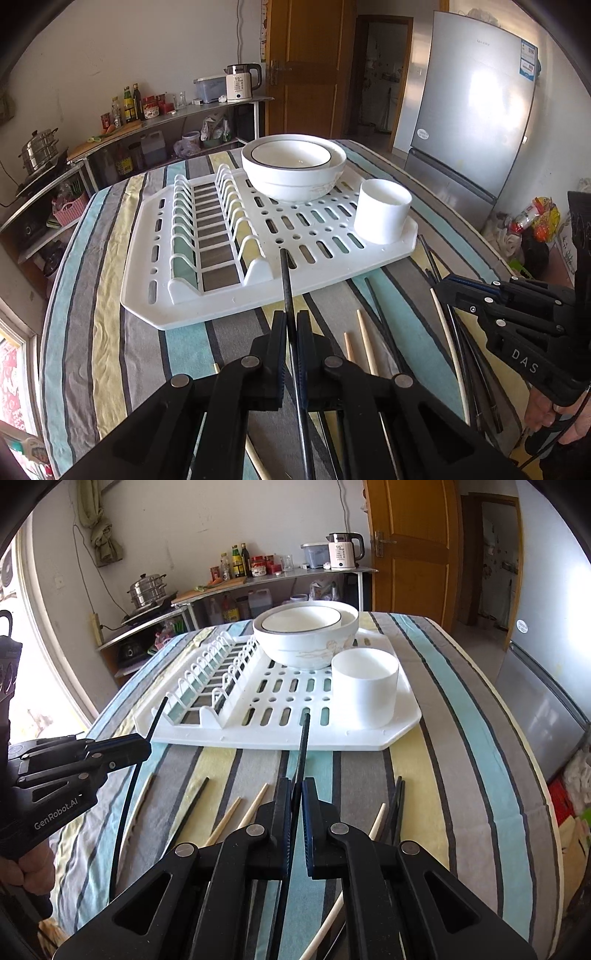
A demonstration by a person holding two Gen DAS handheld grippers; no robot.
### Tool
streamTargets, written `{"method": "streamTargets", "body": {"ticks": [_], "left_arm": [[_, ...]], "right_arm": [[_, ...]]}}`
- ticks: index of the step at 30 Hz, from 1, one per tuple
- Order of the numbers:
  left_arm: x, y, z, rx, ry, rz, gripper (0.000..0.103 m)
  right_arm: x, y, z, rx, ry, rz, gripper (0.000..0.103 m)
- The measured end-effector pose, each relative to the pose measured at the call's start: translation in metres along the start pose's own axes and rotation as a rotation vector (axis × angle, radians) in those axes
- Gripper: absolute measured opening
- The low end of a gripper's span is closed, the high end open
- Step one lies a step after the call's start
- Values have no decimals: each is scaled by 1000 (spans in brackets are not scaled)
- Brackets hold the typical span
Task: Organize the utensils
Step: 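Lift the held black chopsticks upright with both tools and carry them over the white cup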
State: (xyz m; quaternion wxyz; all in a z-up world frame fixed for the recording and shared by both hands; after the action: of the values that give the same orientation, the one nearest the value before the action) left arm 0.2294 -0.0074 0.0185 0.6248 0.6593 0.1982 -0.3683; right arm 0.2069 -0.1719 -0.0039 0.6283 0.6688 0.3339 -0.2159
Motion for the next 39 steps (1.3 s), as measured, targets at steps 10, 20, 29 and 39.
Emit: {"method": "streamTargets", "body": {"ticks": [10,20,29,39], "left_arm": [[-67,17,-1,-30,-27,147,5],[-103,23,2,-32,-20,218,5],[-112,30,7,-18,-16,239,4],[-116,61,23,8,-48,265,4]], "right_arm": [[-55,16,-8,-9,67,151,5],[-89,22,-9,-12,92,246,5],[-104,28,-7,-18,103,283,5],[-116,49,-1,-38,86,321,5]]}}
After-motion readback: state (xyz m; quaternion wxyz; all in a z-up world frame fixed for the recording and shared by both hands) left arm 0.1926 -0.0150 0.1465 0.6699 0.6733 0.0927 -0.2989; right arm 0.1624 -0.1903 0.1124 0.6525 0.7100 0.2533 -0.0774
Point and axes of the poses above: each gripper's, at about its wrist camera, not at the fingertips, and x roughly the way its jaws point, z to its right, y to its top, the point moved 3 cm from there along x, roughly the way its jaws point
